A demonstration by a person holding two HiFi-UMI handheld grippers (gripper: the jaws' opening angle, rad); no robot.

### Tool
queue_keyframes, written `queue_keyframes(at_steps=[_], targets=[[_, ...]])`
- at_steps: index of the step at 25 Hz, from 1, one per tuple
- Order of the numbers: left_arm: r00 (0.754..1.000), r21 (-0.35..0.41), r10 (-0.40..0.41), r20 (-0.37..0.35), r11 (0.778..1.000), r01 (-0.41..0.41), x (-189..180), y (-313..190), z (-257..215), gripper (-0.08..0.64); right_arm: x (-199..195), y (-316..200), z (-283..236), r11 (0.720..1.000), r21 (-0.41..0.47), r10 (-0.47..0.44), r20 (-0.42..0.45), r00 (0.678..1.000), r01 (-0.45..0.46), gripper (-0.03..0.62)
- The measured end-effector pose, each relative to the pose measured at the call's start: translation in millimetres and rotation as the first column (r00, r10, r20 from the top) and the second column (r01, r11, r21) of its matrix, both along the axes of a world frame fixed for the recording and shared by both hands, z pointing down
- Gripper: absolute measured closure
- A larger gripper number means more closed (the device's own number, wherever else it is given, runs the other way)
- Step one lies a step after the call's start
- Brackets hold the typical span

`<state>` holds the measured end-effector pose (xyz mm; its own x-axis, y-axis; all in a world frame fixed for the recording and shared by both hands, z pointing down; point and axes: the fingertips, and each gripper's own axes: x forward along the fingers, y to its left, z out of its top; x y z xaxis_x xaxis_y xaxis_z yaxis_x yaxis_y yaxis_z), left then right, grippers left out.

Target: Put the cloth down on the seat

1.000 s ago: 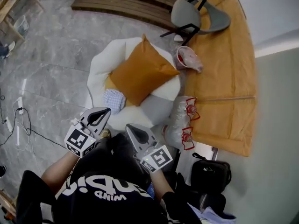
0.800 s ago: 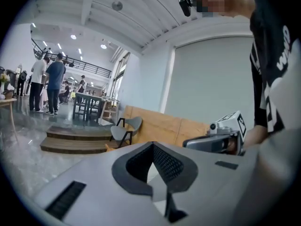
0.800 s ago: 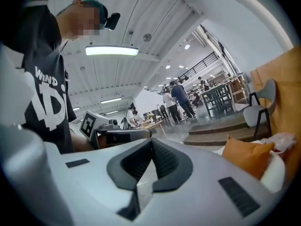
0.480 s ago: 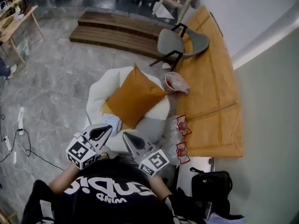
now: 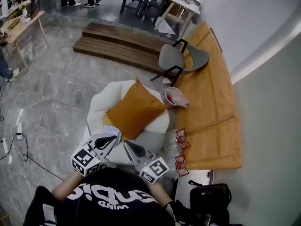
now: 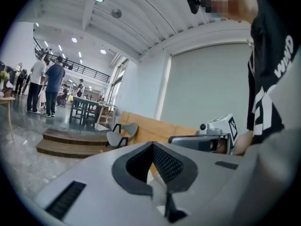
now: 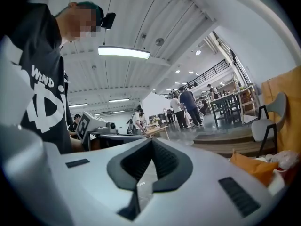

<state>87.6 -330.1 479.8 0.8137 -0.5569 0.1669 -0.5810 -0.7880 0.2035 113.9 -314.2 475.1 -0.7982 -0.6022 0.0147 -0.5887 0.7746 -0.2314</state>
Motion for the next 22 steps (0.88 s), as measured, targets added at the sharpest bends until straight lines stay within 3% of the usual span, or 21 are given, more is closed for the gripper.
queue_keyframes(at_steps=[16,22], targets=[[1.0,-0.025,0.015,0.008,1.0,-0.015,-0.4,9.6,5.2,0.554,-4.8,7.7,-1.7,1.0,0.008,-0.022,0.003,1.0,0.022,0.573],[0.999,-0.032,0.023,-0.028,0.999,-0.024,-3.2,16.4,1.0,0.554,-7.4,15.2,-3.8,1.0,-0.002,-0.024,0.003,1.0,0.024,0.573]])
